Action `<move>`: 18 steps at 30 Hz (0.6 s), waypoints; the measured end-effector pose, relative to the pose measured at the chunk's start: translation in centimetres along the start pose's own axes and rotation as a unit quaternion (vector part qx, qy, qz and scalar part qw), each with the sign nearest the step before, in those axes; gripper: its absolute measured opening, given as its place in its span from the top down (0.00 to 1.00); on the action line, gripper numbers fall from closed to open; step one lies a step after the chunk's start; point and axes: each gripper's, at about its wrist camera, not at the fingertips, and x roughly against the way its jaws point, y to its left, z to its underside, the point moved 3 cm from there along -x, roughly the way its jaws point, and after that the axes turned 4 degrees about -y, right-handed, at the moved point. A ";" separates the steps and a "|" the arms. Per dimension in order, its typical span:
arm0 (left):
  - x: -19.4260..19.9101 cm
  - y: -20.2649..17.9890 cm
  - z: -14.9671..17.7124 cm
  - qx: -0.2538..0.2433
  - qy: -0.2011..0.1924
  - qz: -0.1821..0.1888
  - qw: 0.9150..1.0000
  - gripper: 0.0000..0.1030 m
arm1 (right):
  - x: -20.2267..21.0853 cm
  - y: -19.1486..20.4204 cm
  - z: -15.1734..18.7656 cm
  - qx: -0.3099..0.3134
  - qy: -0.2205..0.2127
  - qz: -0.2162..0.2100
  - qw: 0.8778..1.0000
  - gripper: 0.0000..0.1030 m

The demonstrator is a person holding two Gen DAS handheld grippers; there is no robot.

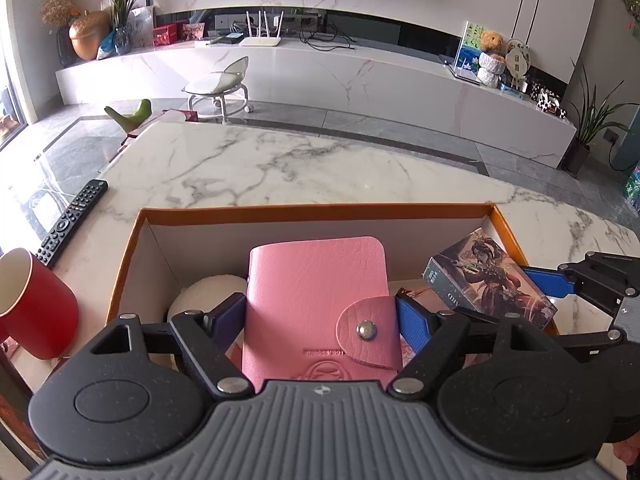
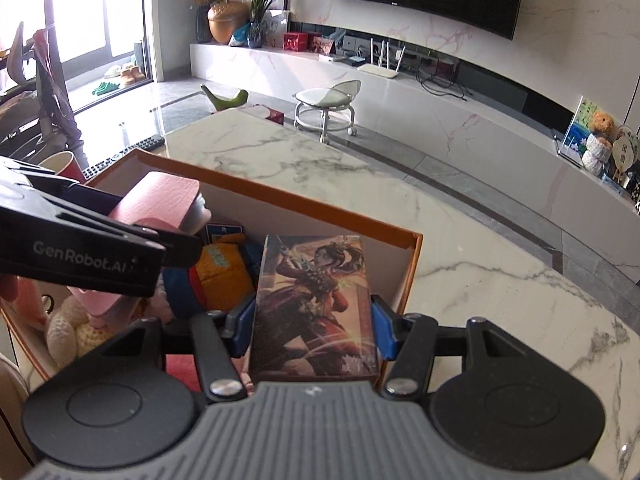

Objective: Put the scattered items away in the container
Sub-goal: 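Carry the pink wallet and card box over the cardboard box with both tools, then lower the wallet and card box into the box and open both tools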

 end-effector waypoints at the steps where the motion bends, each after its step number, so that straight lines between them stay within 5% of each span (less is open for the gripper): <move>1: -0.4 0.1 0.1 0.000 0.005 0.000 1.000 0.10 | -0.5 -0.2 0.1 -0.002 0.006 -0.002 1.000 0.42; 18: -3.4 1.1 1.6 0.025 0.059 0.023 0.998 0.10 | -4.3 1.3 0.4 0.051 0.056 -0.031 0.997 0.42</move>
